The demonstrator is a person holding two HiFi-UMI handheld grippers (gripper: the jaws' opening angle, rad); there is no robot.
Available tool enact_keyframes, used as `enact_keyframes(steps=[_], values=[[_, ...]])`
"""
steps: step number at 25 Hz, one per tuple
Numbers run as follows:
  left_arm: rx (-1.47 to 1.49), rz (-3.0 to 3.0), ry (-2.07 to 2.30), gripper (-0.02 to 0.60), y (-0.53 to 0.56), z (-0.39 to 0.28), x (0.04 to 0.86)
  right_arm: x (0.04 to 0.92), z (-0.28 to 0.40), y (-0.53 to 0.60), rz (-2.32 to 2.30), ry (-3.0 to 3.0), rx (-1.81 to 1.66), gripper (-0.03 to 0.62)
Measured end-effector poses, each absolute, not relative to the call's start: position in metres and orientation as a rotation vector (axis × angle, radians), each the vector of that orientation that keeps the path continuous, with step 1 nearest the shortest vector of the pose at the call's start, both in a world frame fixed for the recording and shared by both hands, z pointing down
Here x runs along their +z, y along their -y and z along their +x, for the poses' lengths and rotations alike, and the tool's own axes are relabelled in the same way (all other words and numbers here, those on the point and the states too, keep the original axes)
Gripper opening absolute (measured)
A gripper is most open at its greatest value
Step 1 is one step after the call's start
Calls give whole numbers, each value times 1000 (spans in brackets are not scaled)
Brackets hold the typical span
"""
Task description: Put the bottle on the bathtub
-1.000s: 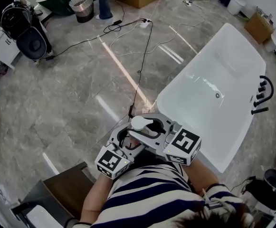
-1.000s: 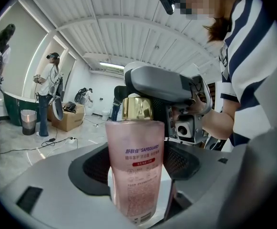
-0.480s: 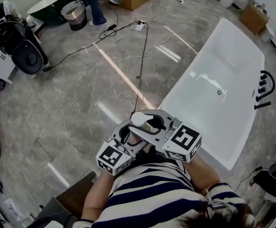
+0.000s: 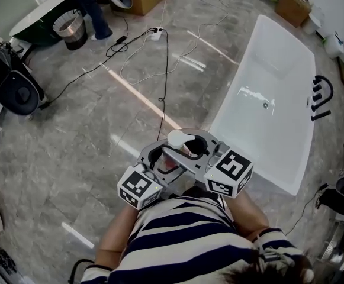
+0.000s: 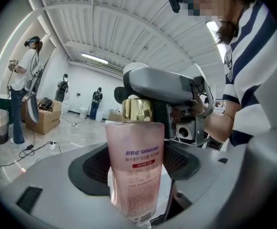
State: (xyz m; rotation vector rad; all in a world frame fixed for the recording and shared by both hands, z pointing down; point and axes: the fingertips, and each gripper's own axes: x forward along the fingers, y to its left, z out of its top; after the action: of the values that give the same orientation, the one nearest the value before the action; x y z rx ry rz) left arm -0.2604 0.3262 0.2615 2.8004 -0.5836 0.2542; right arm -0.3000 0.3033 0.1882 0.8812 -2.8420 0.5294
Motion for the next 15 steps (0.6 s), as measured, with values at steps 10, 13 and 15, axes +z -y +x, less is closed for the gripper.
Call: enact_keyframes(steps=[10, 13, 15], values=[[273, 2843, 435, 336, -272, -347, 264, 192, -377, -243, 1048, 2862, 607, 160], [271, 2850, 384, 336, -261, -358, 266, 195, -386, -230, 1109, 2848, 640, 160], [265, 2851, 362, 336, -252, -364, 267, 196, -391, -221, 1136, 2834, 649, 159]])
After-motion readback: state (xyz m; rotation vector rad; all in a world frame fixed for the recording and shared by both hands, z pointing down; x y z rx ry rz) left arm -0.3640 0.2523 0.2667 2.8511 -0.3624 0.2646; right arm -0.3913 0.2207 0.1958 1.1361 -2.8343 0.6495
